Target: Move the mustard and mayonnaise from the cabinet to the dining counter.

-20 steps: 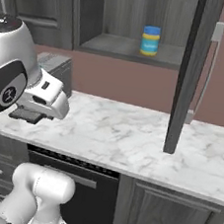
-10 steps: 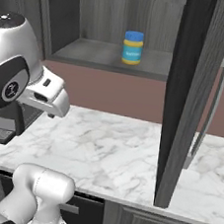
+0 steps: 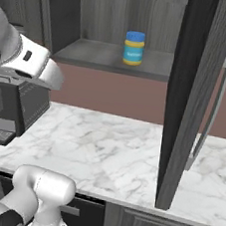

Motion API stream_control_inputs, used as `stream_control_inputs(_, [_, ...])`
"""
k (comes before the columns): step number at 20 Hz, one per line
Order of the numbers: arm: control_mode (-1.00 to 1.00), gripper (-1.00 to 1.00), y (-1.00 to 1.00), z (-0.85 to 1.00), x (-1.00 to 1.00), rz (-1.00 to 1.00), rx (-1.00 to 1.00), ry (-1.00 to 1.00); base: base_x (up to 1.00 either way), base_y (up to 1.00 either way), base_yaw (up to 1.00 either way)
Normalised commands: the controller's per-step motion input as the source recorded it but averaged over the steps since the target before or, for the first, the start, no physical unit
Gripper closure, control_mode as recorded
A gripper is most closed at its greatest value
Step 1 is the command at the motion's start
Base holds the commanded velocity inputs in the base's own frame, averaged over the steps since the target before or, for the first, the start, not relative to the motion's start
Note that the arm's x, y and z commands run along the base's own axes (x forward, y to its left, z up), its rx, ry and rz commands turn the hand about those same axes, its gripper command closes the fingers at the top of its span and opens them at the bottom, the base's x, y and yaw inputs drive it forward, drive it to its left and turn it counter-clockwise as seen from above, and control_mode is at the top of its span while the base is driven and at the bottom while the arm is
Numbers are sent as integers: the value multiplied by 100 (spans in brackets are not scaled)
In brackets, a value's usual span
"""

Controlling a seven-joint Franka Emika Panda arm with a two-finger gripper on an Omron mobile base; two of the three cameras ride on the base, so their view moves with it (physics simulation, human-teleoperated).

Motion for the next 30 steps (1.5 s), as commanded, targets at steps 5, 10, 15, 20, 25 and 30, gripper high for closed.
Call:
stream_control_inputs(5, [-100,-100,0,62,3,-8,-13,-29,0,0,0])
stream_control_inputs(10, [-100,-100,-2,27,10,-9,-9,-17,0,0,0])
stream_control_inputs(15, [-100,-100,-15,1,27,-12,-2,-10,0,0,0])
stream_control_inputs(20, [-100,-100,-22,0,44,-14,0,-4,0,0,0])
stream_control_inputs(25, [-100,-100,-26,0,53,-14,0,-4,0,0,0])
stream_control_inputs(30, [-100,-100,-28,0,46,-12,0,-5,0,0,0])
